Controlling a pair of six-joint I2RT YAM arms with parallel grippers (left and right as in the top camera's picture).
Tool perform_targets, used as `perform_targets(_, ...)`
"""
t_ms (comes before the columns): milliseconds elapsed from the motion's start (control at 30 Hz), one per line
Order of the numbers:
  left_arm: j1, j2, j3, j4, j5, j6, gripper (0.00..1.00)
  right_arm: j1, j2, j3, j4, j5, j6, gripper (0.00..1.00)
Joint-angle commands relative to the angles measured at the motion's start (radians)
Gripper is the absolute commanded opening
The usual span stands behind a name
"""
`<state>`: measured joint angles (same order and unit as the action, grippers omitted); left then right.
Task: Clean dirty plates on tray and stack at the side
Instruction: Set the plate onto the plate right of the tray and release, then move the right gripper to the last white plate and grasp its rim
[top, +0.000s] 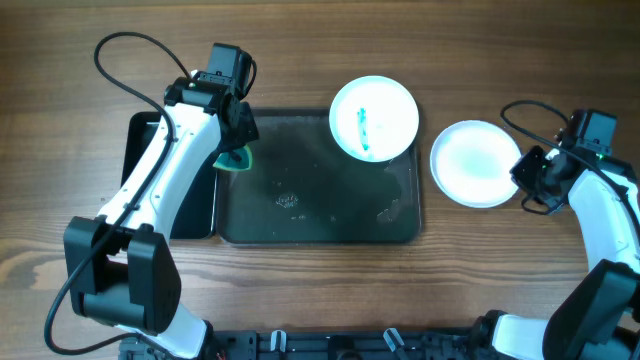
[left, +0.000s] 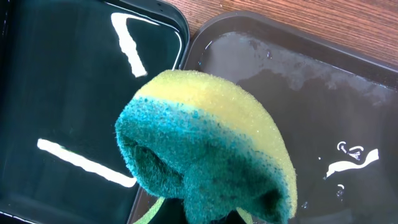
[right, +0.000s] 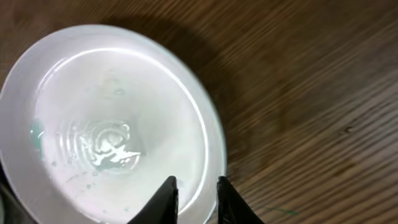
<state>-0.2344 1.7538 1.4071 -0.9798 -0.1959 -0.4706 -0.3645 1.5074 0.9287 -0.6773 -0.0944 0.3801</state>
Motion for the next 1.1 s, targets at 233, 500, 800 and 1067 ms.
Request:
perform_targets(233,0.004,-0.02,0.001,-0.003,0.005,-0.016,0.04,0.086,0.008,0.215,-0.109,-0.314,-0.252,0.27)
perform_targets(500,0.002,-0.02,0.001,-0.001,0.055,-0.016,0.04,0.316,0.144,0.377,-0.028,-0.236,-0.246,0.38)
perform_targets(800,0.001,-0.016,0.001,-0.001,0.233,-0.016,0.04,0.396,0.46,0.474,0.03,-0.274,-0.126,0.32)
perform_targets(1067,0.001,-0.009,0.001,-0.002,0.233,-0.016,0.04,0.453,0.572,0.474,0.14,-0.196,-0.226,0.32)
